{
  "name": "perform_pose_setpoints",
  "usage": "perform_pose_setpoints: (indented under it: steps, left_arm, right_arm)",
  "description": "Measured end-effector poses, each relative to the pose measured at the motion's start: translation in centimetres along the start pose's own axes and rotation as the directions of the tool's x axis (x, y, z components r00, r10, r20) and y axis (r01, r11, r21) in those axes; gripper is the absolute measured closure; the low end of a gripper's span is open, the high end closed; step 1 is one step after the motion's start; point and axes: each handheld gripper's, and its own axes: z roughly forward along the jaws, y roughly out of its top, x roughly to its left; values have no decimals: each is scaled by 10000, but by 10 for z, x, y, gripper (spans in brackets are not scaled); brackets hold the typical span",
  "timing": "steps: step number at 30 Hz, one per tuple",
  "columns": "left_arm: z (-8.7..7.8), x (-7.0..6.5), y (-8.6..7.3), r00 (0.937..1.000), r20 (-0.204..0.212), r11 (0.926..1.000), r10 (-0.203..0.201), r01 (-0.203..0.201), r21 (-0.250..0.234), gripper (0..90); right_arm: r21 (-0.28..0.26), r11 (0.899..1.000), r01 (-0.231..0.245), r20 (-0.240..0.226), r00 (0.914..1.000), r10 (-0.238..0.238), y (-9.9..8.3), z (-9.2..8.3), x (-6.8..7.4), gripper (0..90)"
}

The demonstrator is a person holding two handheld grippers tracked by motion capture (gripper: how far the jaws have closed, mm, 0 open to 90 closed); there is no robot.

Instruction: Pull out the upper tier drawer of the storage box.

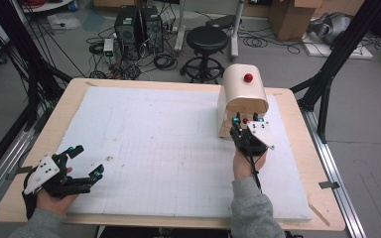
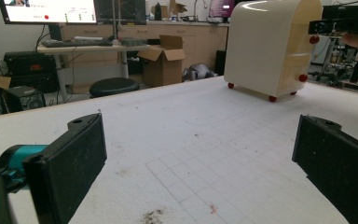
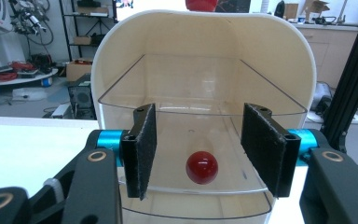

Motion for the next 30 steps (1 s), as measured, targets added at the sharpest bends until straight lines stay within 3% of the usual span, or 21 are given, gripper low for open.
perform_pose_setpoints:
  steps: [9,30]
  left_arm:
    - [1,0,0,10000,52,10000,16,-16,31,33]
    - [2,1,0,9999,104,10000,-69,68,63,33]
  right_arm:
    - [93,9999,-65,8,10000,65,0,0,-1,453]
    - [473,9985,262,123,9996,-268,-12,2,5,461]
